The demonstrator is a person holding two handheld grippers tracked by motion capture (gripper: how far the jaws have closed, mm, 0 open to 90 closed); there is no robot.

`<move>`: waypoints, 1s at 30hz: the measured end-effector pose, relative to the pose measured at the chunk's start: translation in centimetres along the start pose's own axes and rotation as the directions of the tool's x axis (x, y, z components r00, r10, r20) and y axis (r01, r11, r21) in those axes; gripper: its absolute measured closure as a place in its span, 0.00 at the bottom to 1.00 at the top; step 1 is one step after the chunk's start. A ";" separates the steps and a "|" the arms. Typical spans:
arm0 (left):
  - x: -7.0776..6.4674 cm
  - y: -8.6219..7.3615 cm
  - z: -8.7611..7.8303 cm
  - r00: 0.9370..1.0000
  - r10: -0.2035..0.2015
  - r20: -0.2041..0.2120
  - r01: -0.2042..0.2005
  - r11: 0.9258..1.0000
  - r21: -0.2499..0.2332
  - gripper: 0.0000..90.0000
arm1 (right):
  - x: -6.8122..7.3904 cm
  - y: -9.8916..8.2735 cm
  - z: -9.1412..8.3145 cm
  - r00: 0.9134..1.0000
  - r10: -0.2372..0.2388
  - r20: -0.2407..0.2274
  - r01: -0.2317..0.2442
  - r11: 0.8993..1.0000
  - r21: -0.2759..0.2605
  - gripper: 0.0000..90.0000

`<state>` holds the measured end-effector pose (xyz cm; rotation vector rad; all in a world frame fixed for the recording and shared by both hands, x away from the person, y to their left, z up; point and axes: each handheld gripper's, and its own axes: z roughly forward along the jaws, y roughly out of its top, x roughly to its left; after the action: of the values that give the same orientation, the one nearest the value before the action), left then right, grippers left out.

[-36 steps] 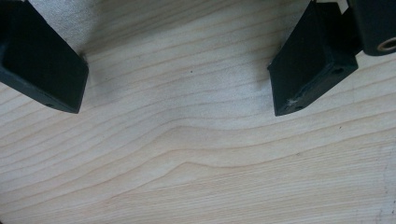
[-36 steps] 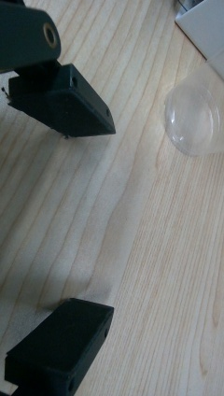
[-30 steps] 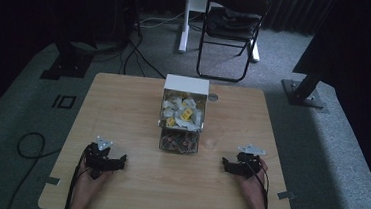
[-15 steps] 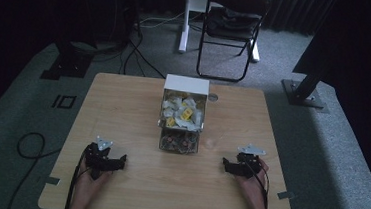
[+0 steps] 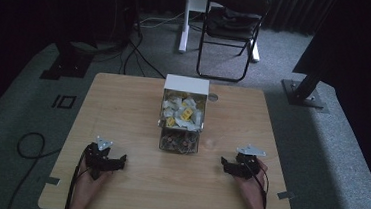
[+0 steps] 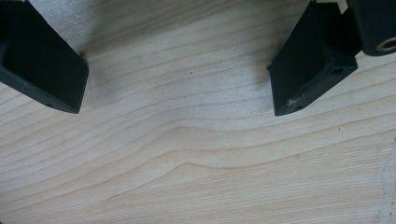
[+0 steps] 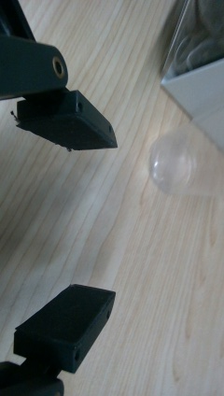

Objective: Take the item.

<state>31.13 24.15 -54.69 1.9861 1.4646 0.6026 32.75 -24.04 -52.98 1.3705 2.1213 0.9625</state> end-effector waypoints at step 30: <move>0.0 0.0 0.0 1.000 0.000 0.000 0.000 1.000 0.000 0.06 | 3.7 1.8 -1.8 0.994 -0.100 -0.040 0.097 0.993 -0.064 0.26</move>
<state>31.13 24.15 -54.69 1.9860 1.4648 0.6030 31.05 -20.75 -50.41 1.2139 2.1499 1.0181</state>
